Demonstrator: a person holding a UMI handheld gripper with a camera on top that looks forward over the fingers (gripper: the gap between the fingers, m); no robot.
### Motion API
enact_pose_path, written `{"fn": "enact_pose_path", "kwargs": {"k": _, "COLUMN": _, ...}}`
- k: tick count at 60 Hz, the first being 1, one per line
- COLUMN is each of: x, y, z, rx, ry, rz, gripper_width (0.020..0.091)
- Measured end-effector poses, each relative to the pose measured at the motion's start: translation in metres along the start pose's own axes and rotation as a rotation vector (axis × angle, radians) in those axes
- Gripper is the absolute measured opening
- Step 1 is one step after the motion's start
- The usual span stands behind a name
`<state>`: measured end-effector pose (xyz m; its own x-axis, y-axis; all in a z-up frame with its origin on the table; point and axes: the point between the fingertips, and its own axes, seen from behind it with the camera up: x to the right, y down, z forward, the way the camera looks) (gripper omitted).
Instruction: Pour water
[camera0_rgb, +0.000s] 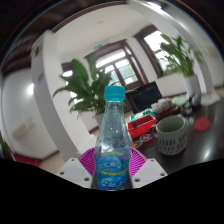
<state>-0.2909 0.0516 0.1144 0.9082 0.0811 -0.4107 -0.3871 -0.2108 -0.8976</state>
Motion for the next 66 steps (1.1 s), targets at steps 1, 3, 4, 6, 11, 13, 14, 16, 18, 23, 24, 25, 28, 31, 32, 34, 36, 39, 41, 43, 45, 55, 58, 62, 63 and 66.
{"fn": "enact_pose_path", "kwargs": {"k": 1, "x": -0.001, "y": -0.003, "z": 0.002, "rx": 0.003, "ry": -0.008, "rz": 0.051, "gripper_width": 0.0395}}
{"fn": "enact_pose_path", "kwargs": {"k": 3, "x": 0.0, "y": -0.006, "z": 0.008, "rx": 0.016, "ry": -0.022, "rz": 0.16, "gripper_width": 0.0396}}
{"fn": "enact_pose_path", "kwargs": {"k": 4, "x": -0.001, "y": -0.01, "z": 0.01, "rx": 0.023, "ry": -0.03, "rz": 0.214, "gripper_width": 0.0397}}
{"fn": "enact_pose_path", "kwargs": {"k": 6, "x": -0.003, "y": -0.016, "z": 0.016, "rx": 0.034, "ry": -0.049, "rz": 0.333, "gripper_width": 0.0397}}
{"fn": "enact_pose_path", "kwargs": {"k": 11, "x": -0.006, "y": -0.033, "z": 0.028, "rx": 0.077, "ry": -0.099, "rz": 0.624, "gripper_width": 0.0396}}
{"fn": "enact_pose_path", "kwargs": {"k": 13, "x": -0.003, "y": -0.038, "z": 0.033, "rx": 0.087, "ry": -0.115, "rz": 0.731, "gripper_width": 0.0396}}
{"fn": "enact_pose_path", "kwargs": {"k": 14, "x": -0.002, "y": -0.041, "z": 0.036, "rx": 0.094, "ry": -0.122, "rz": 0.778, "gripper_width": 0.0395}}
{"fn": "enact_pose_path", "kwargs": {"k": 16, "x": -0.001, "y": -0.046, "z": 0.04, "rx": 0.105, "ry": -0.14, "rz": 0.866, "gripper_width": 0.0398}}
{"fn": "enact_pose_path", "kwargs": {"k": 18, "x": -0.008, "y": -0.049, "z": 0.038, "rx": 0.109, "ry": -0.145, "rz": 0.95, "gripper_width": 0.0398}}
{"fn": "enact_pose_path", "kwargs": {"k": 23, "x": -0.002, "y": -0.064, "z": 0.045, "rx": 0.157, "ry": -0.171, "rz": 1.117, "gripper_width": 0.0396}}
{"fn": "enact_pose_path", "kwargs": {"k": 24, "x": -0.002, "y": -0.067, "z": 0.046, "rx": 0.164, "ry": -0.18, "rz": 1.151, "gripper_width": 0.0395}}
{"fn": "enact_pose_path", "kwargs": {"k": 25, "x": 0.0, "y": -0.07, "z": 0.046, "rx": 0.171, "ry": -0.187, "rz": 1.185, "gripper_width": 0.0396}}
{"fn": "enact_pose_path", "kwargs": {"k": 28, "x": 0.0, "y": -0.078, "z": 0.046, "rx": 0.195, "ry": -0.197, "rz": 1.274, "gripper_width": 0.0396}}
{"fn": "enact_pose_path", "kwargs": {"k": 31, "x": 0.002, "y": -0.083, "z": 0.045, "rx": 0.205, "ry": -0.209, "rz": 1.348, "gripper_width": 0.0417}}
{"fn": "enact_pose_path", "kwargs": {"k": 32, "x": 0.002, "y": -0.083, "z": 0.045, "rx": 0.205, "ry": -0.212, "rz": 1.375, "gripper_width": 0.0413}}
{"fn": "enact_pose_path", "kwargs": {"k": 34, "x": 0.003, "y": -0.083, "z": 0.047, "rx": 0.196, "ry": -0.214, "rz": 1.426, "gripper_width": 0.0413}}
{"fn": "enact_pose_path", "kwargs": {"k": 36, "x": -0.001, "y": -0.077, "z": 0.05, "rx": 0.176, "ry": -0.225, "rz": 1.472, "gripper_width": 0.0413}}
{"fn": "enact_pose_path", "kwargs": {"k": 39, "x": 0.002, "y": -0.077, "z": 0.049, "rx": 0.192, "ry": -0.218, "rz": 1.512, "gripper_width": 0.0415}}
{"fn": "enact_pose_path", "kwargs": {"k": 41, "x": 0.002, "y": -0.078, "z": 0.048, "rx": 0.203, "ry": -0.226, "rz": 1.533, "gripper_width": 0.0412}}
{"fn": "enact_pose_path", "kwargs": {"k": 43, "x": -0.001, "y": -0.073, "z": 0.044, "rx": 0.203, "ry": -0.228, "rz": 1.554, "gripper_width": 0.0413}}
{"fn": "enact_pose_path", "kwargs": {"k": 45, "x": 0.001, "y": -0.074, "z": 0.046, "rx": 0.204, "ry": -0.229, "rz": 1.55, "gripper_width": 0.0416}}
{"fn": "enact_pose_path", "kwargs": {"k": 55, "x": -0.018, "y": -0.063, "z": 0.036, "rx": 0.161, "ry": -0.185, "rz": 1.32, "gripper_width": 0.0413}}
{"fn": "enact_pose_path", "kwargs": {"k": 58, "x": -0.026, "y": -0.06, "z": 0.028, "rx": 0.129, "ry": -0.156, "rz": 1.145, "gripper_width": 0.0416}}
{"fn": "enact_pose_path", "kwargs": {"k": 62, "x": -0.019, "y": -0.063, "z": 0.024, "rx": 0.095, "ry": -0.089, "rz": 0.859, "gripper_width": 0.0415}}
{"fn": "enact_pose_path", "kwargs": {"k": 63, "x": -0.019, "y": -0.065, "z": 0.024, "rx": 0.089, "ry": -0.074, "rz": 0.79, "gripper_width": 0.0416}}
{"fn": "enact_pose_path", "kwargs": {"k": 66, "x": -0.014, "y": -0.076, "z": 0.024, "rx": 0.077, "ry": -0.037, "rz": 0.584, "gripper_width": 0.0413}}
